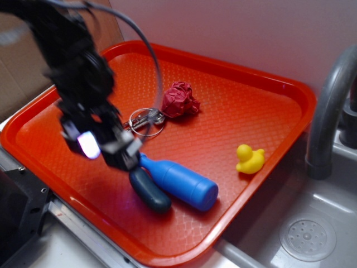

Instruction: Grab the plastic pickle.

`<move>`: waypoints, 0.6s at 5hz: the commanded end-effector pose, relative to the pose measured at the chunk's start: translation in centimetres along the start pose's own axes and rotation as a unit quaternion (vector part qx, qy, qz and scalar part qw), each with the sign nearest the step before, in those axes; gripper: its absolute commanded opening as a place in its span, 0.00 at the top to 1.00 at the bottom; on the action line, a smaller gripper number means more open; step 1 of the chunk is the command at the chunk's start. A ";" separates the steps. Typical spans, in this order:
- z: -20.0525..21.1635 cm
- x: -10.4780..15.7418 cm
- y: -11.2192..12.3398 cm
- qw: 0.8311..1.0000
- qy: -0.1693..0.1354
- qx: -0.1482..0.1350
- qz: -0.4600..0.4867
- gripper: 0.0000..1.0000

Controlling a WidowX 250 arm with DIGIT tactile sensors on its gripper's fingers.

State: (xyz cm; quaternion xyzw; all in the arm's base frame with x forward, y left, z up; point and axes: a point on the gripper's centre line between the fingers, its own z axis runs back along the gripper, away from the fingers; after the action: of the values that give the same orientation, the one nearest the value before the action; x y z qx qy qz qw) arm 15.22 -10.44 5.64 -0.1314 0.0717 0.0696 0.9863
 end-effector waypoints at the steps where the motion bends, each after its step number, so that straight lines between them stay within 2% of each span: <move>1: -1.2 1.2 -2.7 1.000 0.003 0.007 -0.026 0.00; 2: -1.6 2.3 -3.0 1.000 0.006 0.029 -0.001 0.00; 3: -2.6 3.5 -2.8 0.998 0.030 0.045 0.026 0.00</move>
State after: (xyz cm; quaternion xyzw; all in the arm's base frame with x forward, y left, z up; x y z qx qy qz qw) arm 17.83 -12.98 2.39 -0.0756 0.1260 0.0849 0.9855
